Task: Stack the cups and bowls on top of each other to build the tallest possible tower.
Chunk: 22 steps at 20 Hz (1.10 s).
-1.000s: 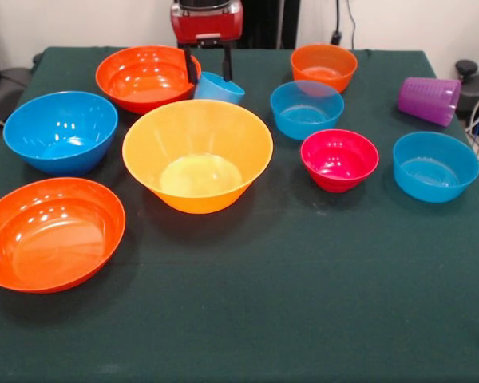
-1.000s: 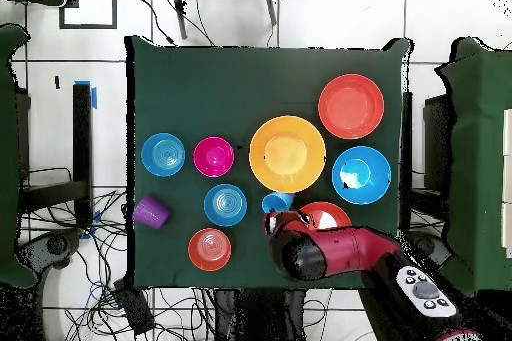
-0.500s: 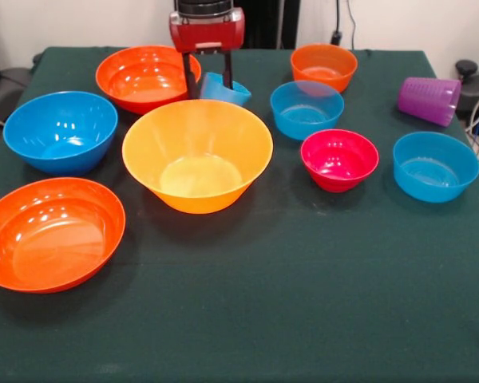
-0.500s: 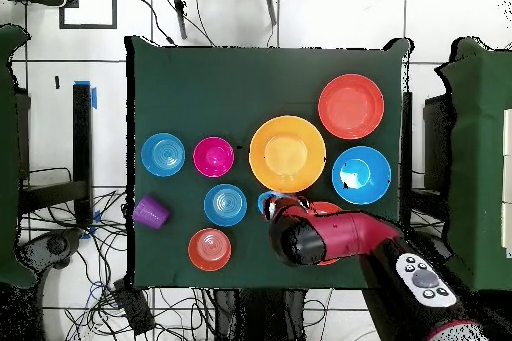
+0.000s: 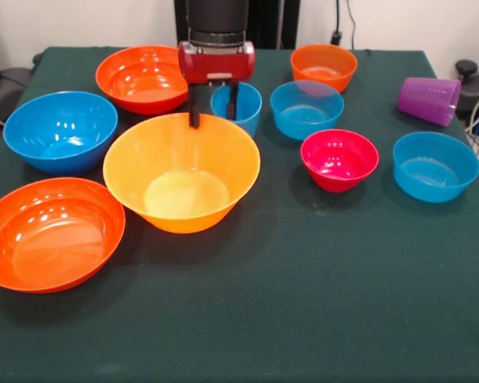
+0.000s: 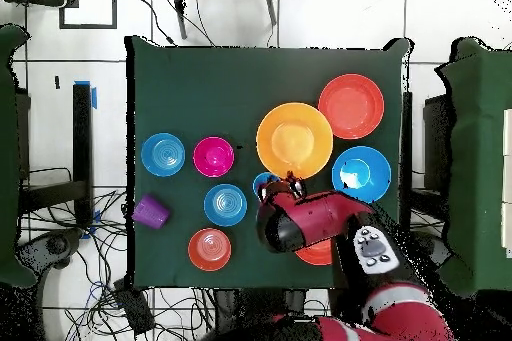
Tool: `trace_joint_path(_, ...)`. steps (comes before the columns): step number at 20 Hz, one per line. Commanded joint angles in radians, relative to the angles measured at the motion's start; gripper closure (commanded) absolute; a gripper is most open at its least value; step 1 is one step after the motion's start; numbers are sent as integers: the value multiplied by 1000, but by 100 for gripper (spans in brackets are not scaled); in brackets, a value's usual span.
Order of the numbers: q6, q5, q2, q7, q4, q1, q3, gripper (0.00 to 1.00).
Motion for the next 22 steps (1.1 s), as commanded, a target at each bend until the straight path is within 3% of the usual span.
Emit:
trace_joint_path(1,-126,-63,143,51,-183,67,-126,0)
trace_joint_path(2,-122,-58,144,37,-180,56,-113,100)
trace_joint_path(15,41,-31,85,-14,-142,-13,21,100)
trace_joint_path(22,112,-11,35,-37,-127,-4,60,100)
